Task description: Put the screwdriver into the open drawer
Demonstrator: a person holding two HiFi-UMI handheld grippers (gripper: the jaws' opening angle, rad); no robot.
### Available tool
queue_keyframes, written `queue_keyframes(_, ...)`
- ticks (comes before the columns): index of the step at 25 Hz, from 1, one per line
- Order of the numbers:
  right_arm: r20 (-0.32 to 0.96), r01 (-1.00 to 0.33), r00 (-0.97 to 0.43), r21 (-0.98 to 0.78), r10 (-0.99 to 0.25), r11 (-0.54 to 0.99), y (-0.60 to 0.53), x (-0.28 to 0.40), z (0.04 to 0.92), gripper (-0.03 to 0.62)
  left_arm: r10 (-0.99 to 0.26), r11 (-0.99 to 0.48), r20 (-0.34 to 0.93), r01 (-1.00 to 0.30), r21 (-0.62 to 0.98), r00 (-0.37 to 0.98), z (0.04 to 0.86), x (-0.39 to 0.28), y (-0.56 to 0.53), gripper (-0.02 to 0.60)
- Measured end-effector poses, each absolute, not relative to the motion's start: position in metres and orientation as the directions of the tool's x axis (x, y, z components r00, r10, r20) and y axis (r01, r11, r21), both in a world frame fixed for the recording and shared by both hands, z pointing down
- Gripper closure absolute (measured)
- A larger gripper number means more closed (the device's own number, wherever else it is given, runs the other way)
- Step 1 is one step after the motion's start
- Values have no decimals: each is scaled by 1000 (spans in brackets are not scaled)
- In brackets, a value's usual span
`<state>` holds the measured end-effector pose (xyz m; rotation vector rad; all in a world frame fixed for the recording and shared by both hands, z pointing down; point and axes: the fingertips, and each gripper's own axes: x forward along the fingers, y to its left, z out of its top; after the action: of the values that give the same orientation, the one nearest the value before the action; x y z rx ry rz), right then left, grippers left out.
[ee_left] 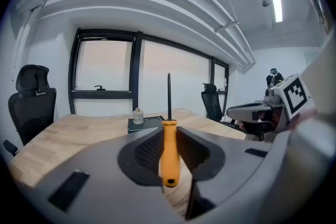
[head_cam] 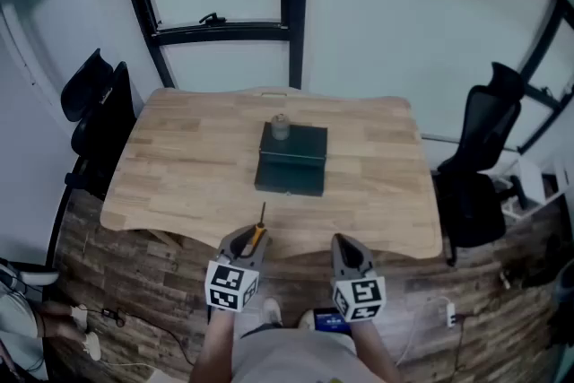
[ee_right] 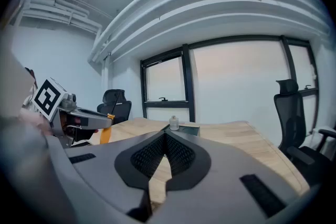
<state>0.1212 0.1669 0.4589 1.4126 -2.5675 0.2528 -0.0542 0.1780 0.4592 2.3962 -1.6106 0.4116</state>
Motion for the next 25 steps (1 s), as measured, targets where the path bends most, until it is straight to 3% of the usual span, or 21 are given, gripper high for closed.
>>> queue_keyframes(25, 261, -854, -517, -96, -815, 511, 194, 161, 469, 595, -844, -376, 393, -925, 51, 364, 471, -23, 210, 505)
